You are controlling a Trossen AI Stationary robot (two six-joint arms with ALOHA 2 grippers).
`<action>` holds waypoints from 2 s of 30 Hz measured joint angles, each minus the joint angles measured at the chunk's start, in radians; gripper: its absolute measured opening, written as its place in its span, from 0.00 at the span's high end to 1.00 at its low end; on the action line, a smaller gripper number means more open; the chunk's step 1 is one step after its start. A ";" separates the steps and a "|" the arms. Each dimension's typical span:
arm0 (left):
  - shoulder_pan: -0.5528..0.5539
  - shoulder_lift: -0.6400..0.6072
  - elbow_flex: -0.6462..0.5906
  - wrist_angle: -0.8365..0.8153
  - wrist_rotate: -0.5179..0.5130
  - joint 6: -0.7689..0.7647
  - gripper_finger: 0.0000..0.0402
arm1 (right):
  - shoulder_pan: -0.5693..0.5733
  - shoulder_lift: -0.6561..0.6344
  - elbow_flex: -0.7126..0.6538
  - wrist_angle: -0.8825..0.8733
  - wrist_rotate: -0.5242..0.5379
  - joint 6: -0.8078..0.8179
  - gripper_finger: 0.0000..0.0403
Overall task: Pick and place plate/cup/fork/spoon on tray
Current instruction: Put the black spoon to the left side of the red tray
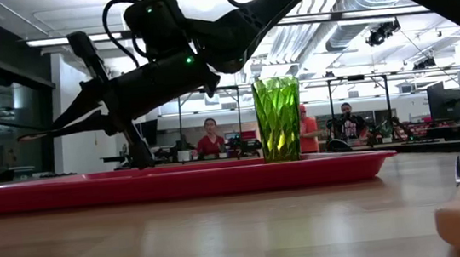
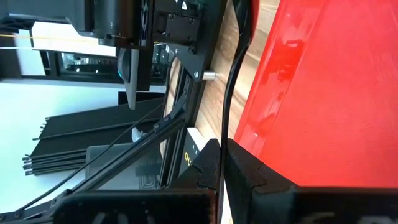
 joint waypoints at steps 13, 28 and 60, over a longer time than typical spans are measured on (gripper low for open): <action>0.000 0.000 0.000 0.000 0.021 -0.001 0.58 | 0.000 -0.001 0.000 -0.054 0.032 0.064 1.00; 0.000 0.000 0.000 0.000 0.026 -0.033 0.58 | -0.010 0.006 0.156 -0.407 0.044 -0.025 1.00; 0.000 0.000 0.000 0.000 0.026 -0.034 0.58 | -0.008 0.061 0.157 -0.340 0.067 0.040 1.00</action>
